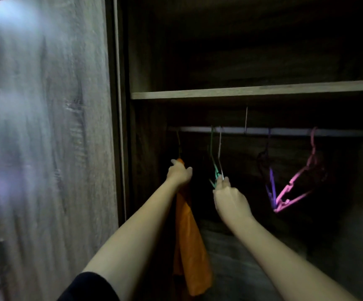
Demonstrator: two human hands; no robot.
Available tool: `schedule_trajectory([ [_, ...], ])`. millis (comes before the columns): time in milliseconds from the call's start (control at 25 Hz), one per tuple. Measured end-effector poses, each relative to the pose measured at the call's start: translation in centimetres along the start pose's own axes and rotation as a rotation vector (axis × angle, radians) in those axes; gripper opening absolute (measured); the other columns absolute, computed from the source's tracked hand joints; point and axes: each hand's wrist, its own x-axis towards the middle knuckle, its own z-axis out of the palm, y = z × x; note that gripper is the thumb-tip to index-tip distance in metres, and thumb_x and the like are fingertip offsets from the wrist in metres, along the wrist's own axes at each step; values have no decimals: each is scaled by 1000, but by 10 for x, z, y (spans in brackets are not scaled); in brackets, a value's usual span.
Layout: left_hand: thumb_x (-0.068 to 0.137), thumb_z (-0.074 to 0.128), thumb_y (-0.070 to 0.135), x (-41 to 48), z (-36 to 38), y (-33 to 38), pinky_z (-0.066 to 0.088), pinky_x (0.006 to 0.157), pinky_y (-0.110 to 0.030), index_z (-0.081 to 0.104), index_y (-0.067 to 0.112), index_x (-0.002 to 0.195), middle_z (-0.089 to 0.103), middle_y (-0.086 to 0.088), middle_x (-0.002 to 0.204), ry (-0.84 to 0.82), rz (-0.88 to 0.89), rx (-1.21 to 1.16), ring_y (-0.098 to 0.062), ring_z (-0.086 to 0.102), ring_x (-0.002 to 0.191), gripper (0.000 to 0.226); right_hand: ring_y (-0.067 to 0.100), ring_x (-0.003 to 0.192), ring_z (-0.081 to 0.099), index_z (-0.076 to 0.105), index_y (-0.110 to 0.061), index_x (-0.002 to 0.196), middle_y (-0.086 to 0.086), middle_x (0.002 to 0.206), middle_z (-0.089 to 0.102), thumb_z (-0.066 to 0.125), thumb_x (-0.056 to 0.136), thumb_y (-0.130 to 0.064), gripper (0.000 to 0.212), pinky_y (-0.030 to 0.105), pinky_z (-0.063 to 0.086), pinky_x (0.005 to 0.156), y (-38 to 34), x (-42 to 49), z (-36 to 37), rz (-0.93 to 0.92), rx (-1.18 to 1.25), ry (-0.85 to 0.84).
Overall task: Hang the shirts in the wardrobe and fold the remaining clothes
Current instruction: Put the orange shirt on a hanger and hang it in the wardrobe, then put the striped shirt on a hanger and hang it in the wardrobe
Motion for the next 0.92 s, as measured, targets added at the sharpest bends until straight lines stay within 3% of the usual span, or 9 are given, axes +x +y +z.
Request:
schedule_trajectory([
  [40,96,43,27,-11,-4,-1,40,105,-45,-1,2,149,32,-26,145,5,25,53,-38,45,126,73,29,50,65,67,10,101,26,91,70,88,51,-14,59,27,47,34,0,-1,-3,18,33,3],
  [120,96,39,19,-45,-11,-10,42,102,-47,3,0,148,41,-27,139,77,123,87,-40,50,121,67,36,83,68,61,9,113,25,104,67,74,69,-17,52,36,58,63,-4,-6,-12,-1,90,55],
  [160,96,38,17,-66,-16,-19,44,100,-46,9,1,148,48,-26,134,124,179,70,-40,53,117,62,37,95,65,59,7,117,24,110,65,68,74,-14,49,39,57,76,-9,-10,-18,-36,128,94],
  [240,96,38,13,-110,-30,-45,44,98,-35,22,5,147,54,-24,129,232,244,43,-37,55,115,54,38,108,59,58,4,120,21,117,63,63,78,-10,45,42,53,86,-22,-22,-29,-74,246,175],
  [480,91,49,8,-211,-98,-166,32,97,-16,53,8,132,61,-10,128,542,143,31,-21,57,119,41,30,101,62,63,-2,114,12,108,65,40,76,-17,47,32,54,81,-141,-72,-43,-352,474,199],
  [760,90,48,10,-304,-216,-358,40,95,-33,53,7,132,63,-17,122,607,-172,253,-32,57,115,43,38,94,61,61,4,112,18,105,65,35,78,-18,48,41,57,75,-369,-138,-57,-545,697,46],
  [920,92,43,14,-364,-275,-459,42,90,-38,46,7,136,63,-19,120,542,-335,439,-38,56,111,45,38,90,60,62,4,106,19,101,64,37,80,-18,42,41,56,71,-480,-181,-71,-653,776,-56],
])
